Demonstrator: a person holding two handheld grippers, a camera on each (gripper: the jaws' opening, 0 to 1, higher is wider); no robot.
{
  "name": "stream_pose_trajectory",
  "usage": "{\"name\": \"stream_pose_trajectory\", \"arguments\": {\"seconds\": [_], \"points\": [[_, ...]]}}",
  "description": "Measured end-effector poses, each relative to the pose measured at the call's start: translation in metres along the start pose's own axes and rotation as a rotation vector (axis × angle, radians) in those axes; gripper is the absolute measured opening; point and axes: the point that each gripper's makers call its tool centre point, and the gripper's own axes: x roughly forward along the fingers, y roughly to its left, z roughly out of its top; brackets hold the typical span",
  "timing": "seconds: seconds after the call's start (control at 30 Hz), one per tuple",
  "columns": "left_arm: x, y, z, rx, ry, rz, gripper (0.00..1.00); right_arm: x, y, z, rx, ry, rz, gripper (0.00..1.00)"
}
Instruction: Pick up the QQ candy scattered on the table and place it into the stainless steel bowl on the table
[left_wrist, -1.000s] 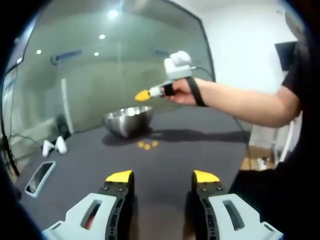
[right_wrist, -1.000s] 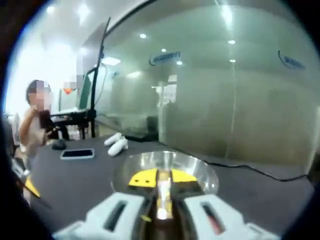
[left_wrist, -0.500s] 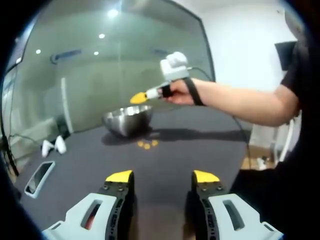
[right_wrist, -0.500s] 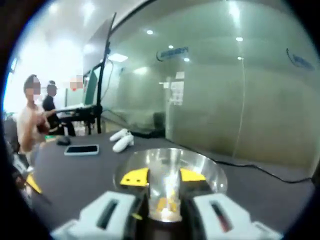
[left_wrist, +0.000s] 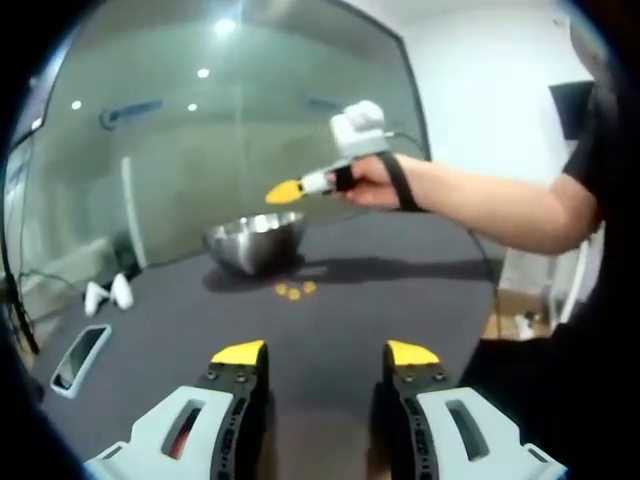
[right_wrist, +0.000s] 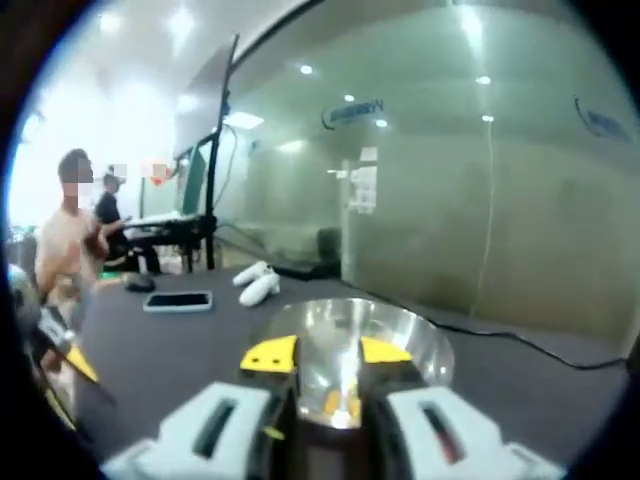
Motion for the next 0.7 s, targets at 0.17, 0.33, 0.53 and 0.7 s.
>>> {"name": "stream_pose_trajectory", "arguments": {"seconds": [0.17, 0.33, 0.53, 0.7], "points": [[0.002, -0.002, 0.000, 0.001, 0.000, -0.004, 0.47, -0.015, 0.006, -0.002, -0.009, -0.001, 0.016, 0.23], [0.000, 0.000, 0.001, 0.002, -0.005, 0.002, 0.47, -0.030, 0.017, -0.013, -0.080, -0.018, 0.061, 0.23], [0.000, 0.000, -0.001, 0.002, -0.001, 0.003, 0.47, -0.063, 0.034, -0.047, -0.085, 0.040, 0.103, 0.23], [0.000, 0.001, 0.000, 0.002, -0.005, 0.003, 0.47, -0.087, 0.046, -0.070, -0.061, 0.043, 0.146, 0.23]]}}
